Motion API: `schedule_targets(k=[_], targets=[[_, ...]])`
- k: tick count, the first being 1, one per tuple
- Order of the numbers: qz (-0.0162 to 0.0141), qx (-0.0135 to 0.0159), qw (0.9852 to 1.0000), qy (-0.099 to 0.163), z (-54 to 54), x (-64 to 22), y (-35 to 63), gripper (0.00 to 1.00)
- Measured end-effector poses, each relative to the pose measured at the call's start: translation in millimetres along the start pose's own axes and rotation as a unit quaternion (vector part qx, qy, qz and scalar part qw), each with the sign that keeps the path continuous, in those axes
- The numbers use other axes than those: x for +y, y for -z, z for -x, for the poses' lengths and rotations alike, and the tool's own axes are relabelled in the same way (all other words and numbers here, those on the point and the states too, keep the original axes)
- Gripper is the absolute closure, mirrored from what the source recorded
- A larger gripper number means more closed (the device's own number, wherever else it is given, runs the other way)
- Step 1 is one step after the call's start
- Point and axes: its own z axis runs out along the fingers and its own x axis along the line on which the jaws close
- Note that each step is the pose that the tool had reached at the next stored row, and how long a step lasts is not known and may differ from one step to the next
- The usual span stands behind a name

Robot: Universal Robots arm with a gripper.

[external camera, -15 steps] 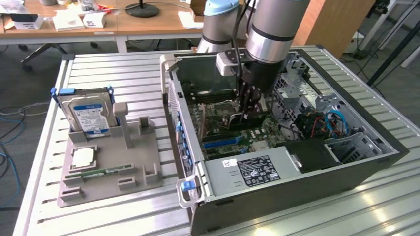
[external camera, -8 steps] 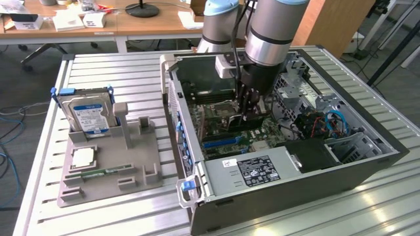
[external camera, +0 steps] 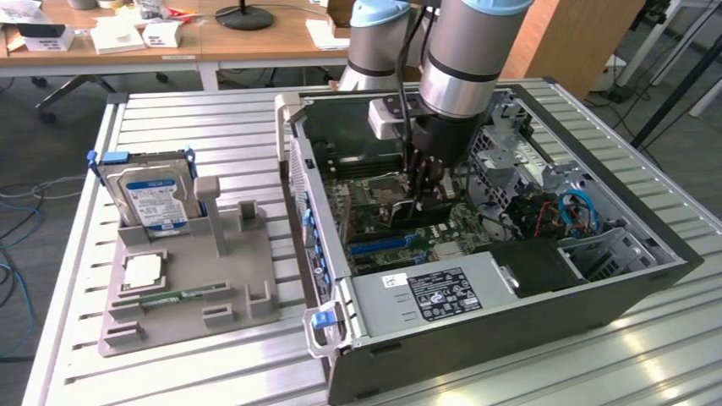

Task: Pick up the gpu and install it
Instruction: 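Insert the gpu into the slot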

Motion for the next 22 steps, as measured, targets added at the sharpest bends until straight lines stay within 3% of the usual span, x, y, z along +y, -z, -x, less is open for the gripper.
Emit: schedule_targets(k=[7,22], targets=[[0.0,0.0,1.0,0.0,-0.1,7.8,-0.3,0.74],[-0.001,-0.0012,1.0,0.0,-5.4,10.9,-0.3,0.74]])
